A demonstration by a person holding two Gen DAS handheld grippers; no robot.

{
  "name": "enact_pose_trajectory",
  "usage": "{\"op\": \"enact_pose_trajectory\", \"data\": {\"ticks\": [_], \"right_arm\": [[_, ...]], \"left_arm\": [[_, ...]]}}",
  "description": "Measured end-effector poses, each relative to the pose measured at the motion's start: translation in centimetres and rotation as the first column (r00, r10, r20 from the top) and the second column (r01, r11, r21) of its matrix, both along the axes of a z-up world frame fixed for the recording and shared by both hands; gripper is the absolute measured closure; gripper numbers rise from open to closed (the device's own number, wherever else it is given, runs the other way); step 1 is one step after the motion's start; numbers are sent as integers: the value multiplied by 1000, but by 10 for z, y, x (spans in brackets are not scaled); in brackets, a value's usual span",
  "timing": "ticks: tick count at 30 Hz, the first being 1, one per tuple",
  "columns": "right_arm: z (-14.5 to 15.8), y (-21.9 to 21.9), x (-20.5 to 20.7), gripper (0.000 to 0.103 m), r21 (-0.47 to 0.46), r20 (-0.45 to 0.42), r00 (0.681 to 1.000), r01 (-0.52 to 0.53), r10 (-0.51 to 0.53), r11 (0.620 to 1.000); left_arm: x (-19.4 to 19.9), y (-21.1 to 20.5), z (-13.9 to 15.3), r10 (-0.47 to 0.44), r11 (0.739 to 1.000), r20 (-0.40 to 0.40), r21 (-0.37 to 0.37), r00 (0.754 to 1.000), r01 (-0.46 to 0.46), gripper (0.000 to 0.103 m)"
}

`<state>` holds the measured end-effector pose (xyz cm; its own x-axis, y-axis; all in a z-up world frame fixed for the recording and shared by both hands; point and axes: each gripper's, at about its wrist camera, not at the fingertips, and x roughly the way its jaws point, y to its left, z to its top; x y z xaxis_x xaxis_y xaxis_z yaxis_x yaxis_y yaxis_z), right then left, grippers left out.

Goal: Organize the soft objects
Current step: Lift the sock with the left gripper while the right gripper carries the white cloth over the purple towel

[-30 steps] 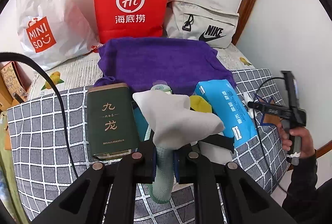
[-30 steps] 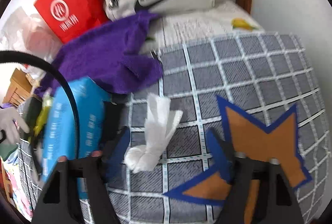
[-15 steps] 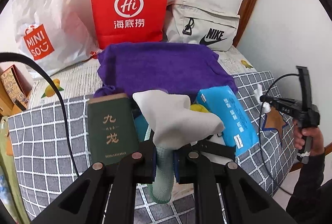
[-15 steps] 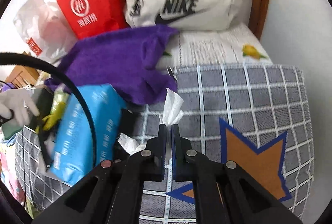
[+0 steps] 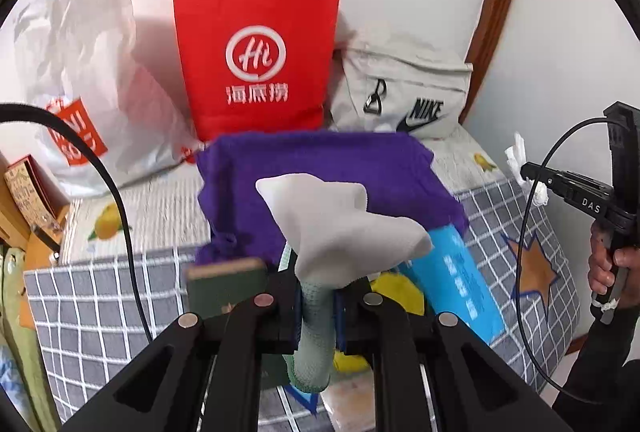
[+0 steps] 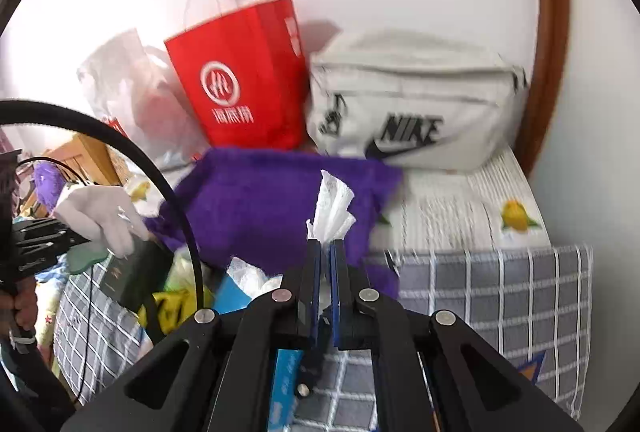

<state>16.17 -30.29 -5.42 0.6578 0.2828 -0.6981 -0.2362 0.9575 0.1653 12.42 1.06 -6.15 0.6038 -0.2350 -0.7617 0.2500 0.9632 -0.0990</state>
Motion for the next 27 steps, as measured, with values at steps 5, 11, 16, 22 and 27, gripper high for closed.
{"op": "enact_pose_trajectory", "data": {"ticks": [5,11,16,22,27], "right_arm": [[14,14,15,98,27,40,999,-27,26,999],[6,31,37,98,29,33,998,-53,52,998],[-9,41,59,98,19,1,998,-67,67,998],[-35,40,94,98,7,-60,996,-67,67,998],[-63,42,128,98,-25,-123,990,-70,67,997]], "left_arm": [[19,1,9,12,1000,30,5,999,-12,91],[45,4,4,27,1000,30,-9,999,-26,91],[71,9,-7,52,999,8,2,999,-52,91],[101,15,-21,64,998,-19,3,998,-64,91],[124,22,-31,70,998,-52,-6,996,-70,91]]}}
